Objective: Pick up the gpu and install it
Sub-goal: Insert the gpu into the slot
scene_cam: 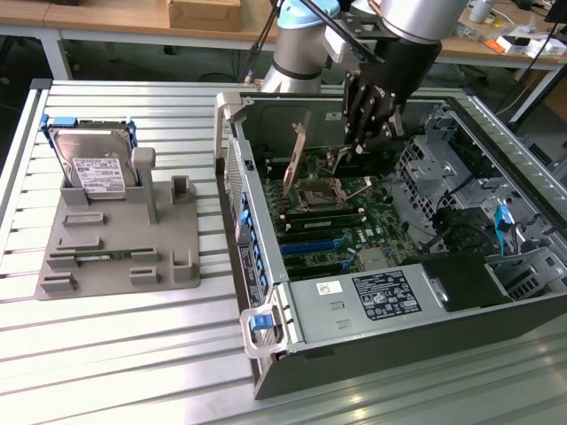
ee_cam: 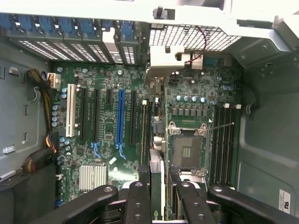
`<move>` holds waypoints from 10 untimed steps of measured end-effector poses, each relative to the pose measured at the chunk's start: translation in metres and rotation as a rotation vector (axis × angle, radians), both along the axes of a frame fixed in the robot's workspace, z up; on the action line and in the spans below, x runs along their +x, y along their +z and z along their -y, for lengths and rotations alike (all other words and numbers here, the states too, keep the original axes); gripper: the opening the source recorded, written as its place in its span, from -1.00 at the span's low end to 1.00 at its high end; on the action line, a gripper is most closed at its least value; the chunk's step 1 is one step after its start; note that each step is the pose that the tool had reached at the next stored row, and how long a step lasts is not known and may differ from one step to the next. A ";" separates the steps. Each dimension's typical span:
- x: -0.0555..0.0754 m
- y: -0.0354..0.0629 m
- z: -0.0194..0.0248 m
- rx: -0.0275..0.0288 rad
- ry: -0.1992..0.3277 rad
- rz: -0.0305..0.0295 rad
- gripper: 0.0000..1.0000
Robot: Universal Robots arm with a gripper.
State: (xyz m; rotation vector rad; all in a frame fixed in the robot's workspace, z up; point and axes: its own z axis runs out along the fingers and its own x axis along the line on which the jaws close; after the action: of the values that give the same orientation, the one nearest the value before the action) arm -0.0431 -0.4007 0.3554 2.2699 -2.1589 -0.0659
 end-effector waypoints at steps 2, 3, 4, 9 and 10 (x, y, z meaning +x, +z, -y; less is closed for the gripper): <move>0.000 -0.0006 0.0000 0.0000 0.000 0.0000 -0.47; 0.000 -0.0010 0.0000 0.0000 0.000 0.0000 -0.47; 0.000 -0.0012 0.0000 0.0000 0.000 0.0000 -0.47; 0.000 -0.0024 0.0001 0.0000 0.000 0.0000 -0.47; 0.000 -0.0027 0.0001 0.0000 0.000 0.0000 -0.47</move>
State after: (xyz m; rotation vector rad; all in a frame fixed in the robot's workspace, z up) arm -0.0431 -0.4007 0.3526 2.2699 -2.1588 -0.0658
